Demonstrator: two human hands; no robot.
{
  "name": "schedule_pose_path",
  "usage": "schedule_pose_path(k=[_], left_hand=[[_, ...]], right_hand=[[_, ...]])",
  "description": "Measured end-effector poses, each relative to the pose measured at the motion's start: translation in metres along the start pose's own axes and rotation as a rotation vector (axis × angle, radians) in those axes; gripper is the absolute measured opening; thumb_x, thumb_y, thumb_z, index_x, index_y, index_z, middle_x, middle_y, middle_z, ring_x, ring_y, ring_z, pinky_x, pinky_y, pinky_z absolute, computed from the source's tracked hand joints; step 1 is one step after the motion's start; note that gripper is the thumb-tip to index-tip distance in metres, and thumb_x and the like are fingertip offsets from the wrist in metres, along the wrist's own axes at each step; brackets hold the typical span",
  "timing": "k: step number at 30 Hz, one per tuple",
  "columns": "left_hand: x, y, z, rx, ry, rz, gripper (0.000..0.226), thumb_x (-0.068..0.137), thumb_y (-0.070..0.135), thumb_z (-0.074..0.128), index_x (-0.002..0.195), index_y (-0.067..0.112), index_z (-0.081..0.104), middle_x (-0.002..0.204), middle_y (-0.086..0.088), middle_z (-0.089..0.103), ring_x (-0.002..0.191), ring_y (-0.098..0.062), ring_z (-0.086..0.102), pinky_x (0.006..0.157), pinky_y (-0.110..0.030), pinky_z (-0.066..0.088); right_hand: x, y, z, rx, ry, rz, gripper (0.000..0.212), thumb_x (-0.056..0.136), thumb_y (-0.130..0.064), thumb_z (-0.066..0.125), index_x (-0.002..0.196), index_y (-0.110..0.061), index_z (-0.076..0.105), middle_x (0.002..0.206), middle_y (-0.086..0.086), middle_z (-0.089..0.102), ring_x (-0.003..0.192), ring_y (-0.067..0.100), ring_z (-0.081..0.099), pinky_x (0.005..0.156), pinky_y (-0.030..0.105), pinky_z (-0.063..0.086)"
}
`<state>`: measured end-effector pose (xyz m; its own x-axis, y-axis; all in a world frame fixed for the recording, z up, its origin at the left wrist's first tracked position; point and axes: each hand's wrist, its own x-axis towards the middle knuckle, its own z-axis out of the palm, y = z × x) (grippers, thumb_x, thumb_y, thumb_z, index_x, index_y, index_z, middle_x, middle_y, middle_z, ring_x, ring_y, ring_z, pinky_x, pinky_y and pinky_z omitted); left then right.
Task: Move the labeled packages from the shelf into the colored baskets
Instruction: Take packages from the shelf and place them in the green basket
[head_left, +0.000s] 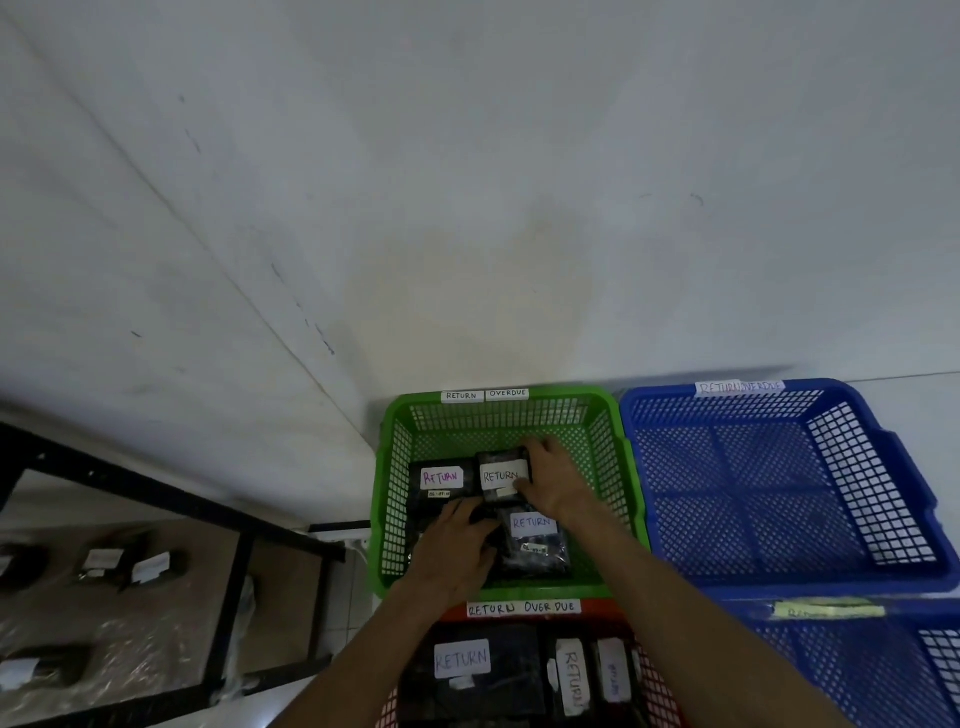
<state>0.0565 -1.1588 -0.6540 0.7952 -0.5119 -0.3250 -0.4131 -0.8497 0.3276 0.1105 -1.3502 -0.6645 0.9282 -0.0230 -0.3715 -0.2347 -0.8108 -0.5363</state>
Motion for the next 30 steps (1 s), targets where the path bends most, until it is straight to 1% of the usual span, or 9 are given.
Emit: schedule_pose_path(k=[4,7,10,16,19,23,25,28,30], left_hand=[[-0.003,-0.006,-0.009,-0.075,0.088,-0.026,0.045,0.098,0.031,0.050,0.142,0.021,0.052,0.154,-0.004,0.036,0.140,-0.024,0.033,0.111,-0.039,0.040],[-0.011,-0.015,-0.013,-0.054,0.048,-0.046,0.048,0.101,0.034,0.046,0.147,0.020,0.045,0.157,-0.003,0.032,0.143,-0.023,0.029,0.116,-0.036,0.033],[-0.022,-0.021,-0.023,-0.072,0.018,-0.062,0.050,0.102,0.033,0.046,0.149,0.018,0.041,0.154,-0.005,0.039,0.141,-0.024,0.032,0.116,-0.034,0.031],[-0.070,-0.024,-0.064,-0.241,0.123,-0.026,0.043,0.101,0.026,0.051,0.143,0.017,0.050,0.137,-0.005,0.056,0.124,-0.021,0.053,0.100,-0.027,0.043],[-0.112,-0.033,-0.090,-0.307,0.204,0.006,0.040,0.101,0.026,0.052,0.141,0.021,0.052,0.135,-0.002,0.058,0.119,-0.018,0.056,0.097,-0.028,0.047],[-0.188,-0.059,-0.121,-0.324,0.344,0.042,0.040,0.101,0.029,0.053,0.141,0.022,0.053,0.137,0.001,0.058,0.123,-0.013,0.055,0.107,-0.029,0.042],[-0.235,-0.078,-0.133,-0.306,0.408,0.061,0.041,0.101,0.031,0.054,0.140,0.022,0.054,0.139,0.004,0.058,0.125,-0.010,0.053,0.110,-0.024,0.038],[-0.312,-0.111,-0.146,-0.267,0.480,0.073,0.040,0.100,0.036,0.054,0.139,0.027,0.055,0.136,0.012,0.058,0.120,-0.004,0.053,0.101,-0.012,0.035],[-0.364,-0.134,-0.155,-0.251,0.512,0.071,0.040,0.099,0.038,0.055,0.137,0.028,0.057,0.131,0.011,0.061,0.110,-0.002,0.056,0.096,-0.013,0.039]], right_hand=[[-0.010,0.001,-0.005,-0.011,-0.052,-0.022,0.055,0.091,-0.016,0.066,0.141,-0.010,0.044,0.133,0.018,0.055,0.120,0.032,0.055,0.099,0.034,0.047],[-0.021,-0.002,-0.007,-0.019,-0.059,-0.030,0.054,0.090,-0.017,0.067,0.140,-0.012,0.045,0.131,0.016,0.062,0.118,0.032,0.060,0.100,0.035,0.048],[-0.033,-0.011,-0.007,-0.052,-0.057,0.000,0.057,0.092,-0.019,0.064,0.143,-0.017,0.041,0.129,0.016,0.063,0.115,0.033,0.062,0.100,0.038,0.051],[-0.071,-0.044,-0.018,-0.091,0.032,-0.004,0.041,0.094,-0.020,0.060,0.133,-0.012,0.052,0.128,0.016,0.064,0.114,0.031,0.061,0.095,0.035,0.050],[-0.108,-0.085,-0.025,-0.064,0.085,-0.089,0.039,0.097,-0.024,0.060,0.132,-0.008,0.055,0.127,0.013,0.064,0.115,0.029,0.060,0.092,0.033,0.048],[-0.171,-0.156,-0.018,-0.033,0.204,-0.261,0.027,0.096,-0.025,0.061,0.118,-0.008,0.063,0.113,0.009,0.069,0.105,0.025,0.063,0.088,0.036,0.051],[-0.207,-0.197,-0.006,-0.004,0.260,-0.349,0.026,0.095,-0.024,0.063,0.117,-0.010,0.065,0.109,0.007,0.071,0.102,0.022,0.065,0.087,0.035,0.052],[-0.261,-0.263,0.023,-0.004,0.290,-0.476,0.027,0.095,-0.030,0.064,0.118,-0.015,0.066,0.104,0.001,0.072,0.097,0.013,0.066,0.087,0.034,0.054],[-0.294,-0.307,0.047,-0.010,0.289,-0.554,0.029,0.096,-0.035,0.063,0.118,-0.018,0.066,0.105,-0.002,0.072,0.097,0.009,0.066,0.088,0.031,0.054]])
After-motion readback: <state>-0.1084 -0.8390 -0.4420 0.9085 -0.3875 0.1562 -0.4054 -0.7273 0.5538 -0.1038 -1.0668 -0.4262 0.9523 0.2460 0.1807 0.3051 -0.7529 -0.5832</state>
